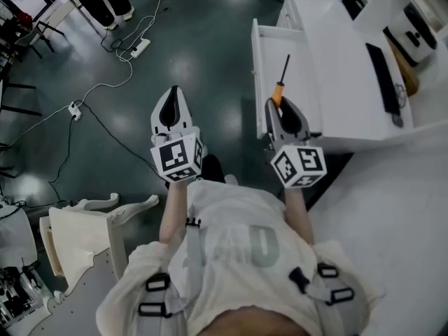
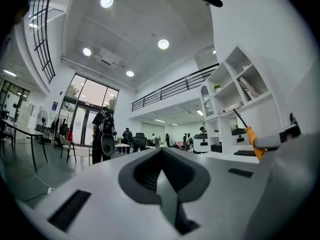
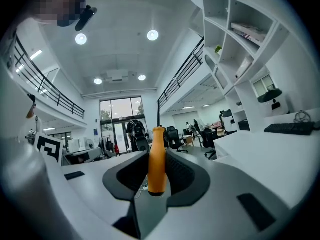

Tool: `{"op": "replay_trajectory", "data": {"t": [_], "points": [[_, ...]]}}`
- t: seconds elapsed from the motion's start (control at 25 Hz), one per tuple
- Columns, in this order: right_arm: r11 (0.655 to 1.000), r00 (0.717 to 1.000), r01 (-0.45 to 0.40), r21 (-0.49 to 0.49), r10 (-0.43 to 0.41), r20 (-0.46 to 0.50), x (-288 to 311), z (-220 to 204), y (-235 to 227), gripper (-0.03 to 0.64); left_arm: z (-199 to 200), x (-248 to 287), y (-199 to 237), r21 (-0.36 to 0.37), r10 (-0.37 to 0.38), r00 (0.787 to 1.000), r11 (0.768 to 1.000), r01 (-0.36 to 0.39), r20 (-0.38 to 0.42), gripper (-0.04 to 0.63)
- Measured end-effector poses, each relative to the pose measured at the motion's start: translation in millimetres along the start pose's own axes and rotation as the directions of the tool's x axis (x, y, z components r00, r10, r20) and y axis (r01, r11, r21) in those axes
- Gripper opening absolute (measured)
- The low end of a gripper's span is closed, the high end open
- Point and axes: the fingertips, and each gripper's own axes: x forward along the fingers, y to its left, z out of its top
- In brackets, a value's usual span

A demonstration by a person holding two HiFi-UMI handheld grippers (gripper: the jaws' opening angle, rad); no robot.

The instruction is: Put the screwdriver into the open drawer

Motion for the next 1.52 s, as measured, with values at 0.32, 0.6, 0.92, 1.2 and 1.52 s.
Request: {"op": "replay_trajectory", "data": {"t": [0.32, 0.6, 0.92, 1.2, 1.52], "points": [[1.000, 1.000, 0.003, 0.009, -0.003, 0.022, 43.4, 2.4, -9.7, 0.104, 1.9, 53.9, 10.3, 0.017, -0.025, 0.999, 1.000, 0.025, 0.022, 0.006], [0.998, 0.997, 0.049, 0.029, -0.050, 0.057, 106.6, 14.8, -21.7, 0.104, 3.5, 125.6, 25.9, 0.041, -0.092, 0.996, 0.995, 0.091, 0.011, 0.006], [0.993, 0.993, 0.120, 0.016, -0.120, -0.001, 208.6, 11.2, -24.6, 0.104, -15.1, 229.1, 74.7, 0.005, -0.129, 0.991, 0.992, 0.129, -0.025, 0.006], [0.990, 0.989, 0.144, -0.012, -0.144, -0.034, 285.2, 16.8, -18.6, 0.104, -10.0, 304.5, 103.8, 0.094, -0.161, 0.987, 0.982, 0.163, -0.029, 0.006], [0.981, 0.980, 0.193, -0.021, -0.193, -0.046, 367.7, 18.8, -14.3, 0.104, -8.5, 379.3, 127.1, 0.113, -0.235, 0.972, 0.965, 0.235, -0.012, 0.005]]}}
